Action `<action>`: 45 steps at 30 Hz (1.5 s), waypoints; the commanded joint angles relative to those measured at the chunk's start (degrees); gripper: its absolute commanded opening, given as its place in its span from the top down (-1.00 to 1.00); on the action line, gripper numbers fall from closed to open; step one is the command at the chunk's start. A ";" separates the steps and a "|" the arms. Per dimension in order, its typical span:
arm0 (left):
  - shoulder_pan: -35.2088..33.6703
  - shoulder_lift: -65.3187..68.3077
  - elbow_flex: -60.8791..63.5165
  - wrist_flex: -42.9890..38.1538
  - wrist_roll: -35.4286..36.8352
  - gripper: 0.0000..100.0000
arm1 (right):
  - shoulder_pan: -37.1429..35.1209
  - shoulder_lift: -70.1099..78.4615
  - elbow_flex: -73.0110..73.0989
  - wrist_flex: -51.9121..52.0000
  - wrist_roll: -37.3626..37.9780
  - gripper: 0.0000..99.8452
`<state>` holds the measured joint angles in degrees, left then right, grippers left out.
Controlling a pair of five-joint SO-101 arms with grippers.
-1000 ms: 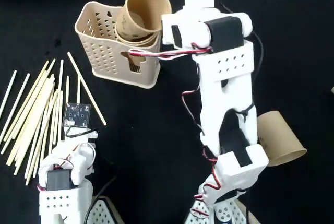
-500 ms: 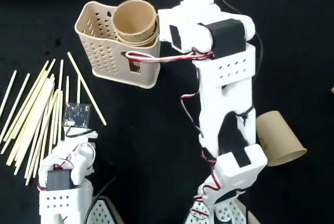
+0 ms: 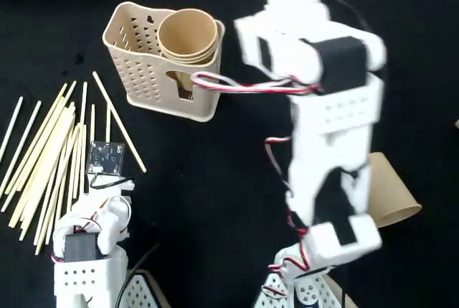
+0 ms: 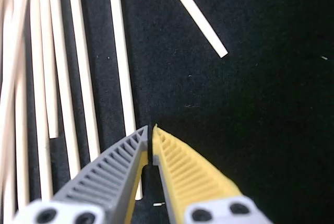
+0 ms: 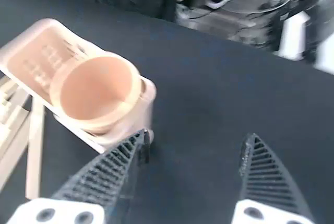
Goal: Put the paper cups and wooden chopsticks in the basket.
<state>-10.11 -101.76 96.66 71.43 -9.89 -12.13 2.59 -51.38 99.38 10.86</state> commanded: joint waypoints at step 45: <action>0.40 -0.53 0.75 0.35 0.44 0.94 | 59.25 -90.24 146.33 -65.58 90.11 0.96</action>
<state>-10.11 -101.76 96.66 71.43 -9.89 49.93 -86.29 95.69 35.47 107.56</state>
